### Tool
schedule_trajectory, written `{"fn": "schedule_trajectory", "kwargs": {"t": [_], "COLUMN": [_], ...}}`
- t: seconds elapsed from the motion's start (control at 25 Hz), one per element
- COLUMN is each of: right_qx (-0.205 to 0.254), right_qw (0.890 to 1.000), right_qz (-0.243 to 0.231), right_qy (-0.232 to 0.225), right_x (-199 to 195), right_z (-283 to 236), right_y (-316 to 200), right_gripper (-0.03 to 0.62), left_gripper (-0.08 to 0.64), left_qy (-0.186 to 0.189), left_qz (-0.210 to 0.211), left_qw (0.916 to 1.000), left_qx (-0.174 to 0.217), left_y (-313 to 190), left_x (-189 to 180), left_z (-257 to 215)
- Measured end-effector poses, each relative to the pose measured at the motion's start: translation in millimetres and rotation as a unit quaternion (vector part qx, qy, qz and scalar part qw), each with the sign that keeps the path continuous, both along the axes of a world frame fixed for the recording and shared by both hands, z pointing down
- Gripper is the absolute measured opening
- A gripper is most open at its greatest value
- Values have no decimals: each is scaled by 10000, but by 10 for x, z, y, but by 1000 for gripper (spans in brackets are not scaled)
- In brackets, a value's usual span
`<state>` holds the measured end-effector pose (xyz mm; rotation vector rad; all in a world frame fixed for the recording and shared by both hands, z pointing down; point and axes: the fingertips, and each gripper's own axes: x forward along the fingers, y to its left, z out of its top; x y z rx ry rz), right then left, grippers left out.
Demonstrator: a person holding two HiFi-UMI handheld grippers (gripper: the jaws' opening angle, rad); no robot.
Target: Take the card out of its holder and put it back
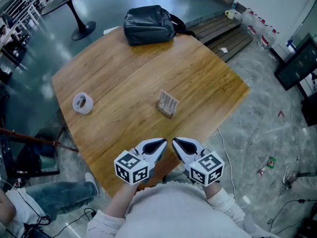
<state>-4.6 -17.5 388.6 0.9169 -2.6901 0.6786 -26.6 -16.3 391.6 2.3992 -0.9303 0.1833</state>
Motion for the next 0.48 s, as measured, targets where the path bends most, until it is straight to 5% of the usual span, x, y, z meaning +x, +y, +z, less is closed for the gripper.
{"fn": "schedule_trajectory", "kwargs": {"t": [0.48], "right_qx": [35], "right_qw": [9996], "right_qz": [-60], "right_qy": [260], "right_x": [5], "right_z": [61], "right_y": [89], "right_gripper": [0], "left_gripper": [8], "left_qy": [61], "left_qz": [-215], "left_qw": [9997], "left_qx": [-108], "left_y": [47], "left_x": [-29], "left_z": [22]}}
